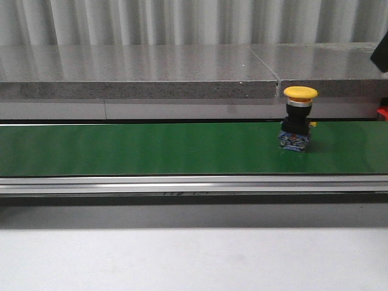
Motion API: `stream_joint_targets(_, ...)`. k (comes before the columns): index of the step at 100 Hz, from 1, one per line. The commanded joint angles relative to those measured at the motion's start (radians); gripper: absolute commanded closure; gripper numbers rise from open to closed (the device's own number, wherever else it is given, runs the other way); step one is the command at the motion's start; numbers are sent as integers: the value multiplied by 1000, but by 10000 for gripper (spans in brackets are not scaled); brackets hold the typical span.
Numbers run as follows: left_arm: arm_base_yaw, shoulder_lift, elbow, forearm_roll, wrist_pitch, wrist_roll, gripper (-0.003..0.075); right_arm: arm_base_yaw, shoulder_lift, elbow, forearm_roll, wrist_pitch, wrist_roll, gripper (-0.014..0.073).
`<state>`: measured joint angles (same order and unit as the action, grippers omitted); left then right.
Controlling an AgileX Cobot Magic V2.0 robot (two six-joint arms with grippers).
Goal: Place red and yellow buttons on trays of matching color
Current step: 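Lower the right gripper onto the yellow button on the belt and grasp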
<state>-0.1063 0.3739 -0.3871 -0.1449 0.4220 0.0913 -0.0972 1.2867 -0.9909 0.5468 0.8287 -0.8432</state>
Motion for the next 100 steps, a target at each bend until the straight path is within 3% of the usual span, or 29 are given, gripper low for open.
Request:
stream_joint_targets(1,-7,4,-28,-15,-76,-7,741,39,-16,-11,28,-58,-11,1)
stream_joint_targets(32,-7,4,-28,-15,-76,-7,741,121,108,-11,29,-173,-17,1)
stream_joint_targets(85,-7,4,-28,-15,-76,-7,741,130,199,-15,130,-307,-81,4)
stream_joint_targets(92,-7,4,-28,-15,-76,-7,741,130,199,-15,130,-307,-81,55)
stream_joint_targets(100,-7,4,-28,-15,-76,-7,741,130,199,-15,130,-302,-81,200)
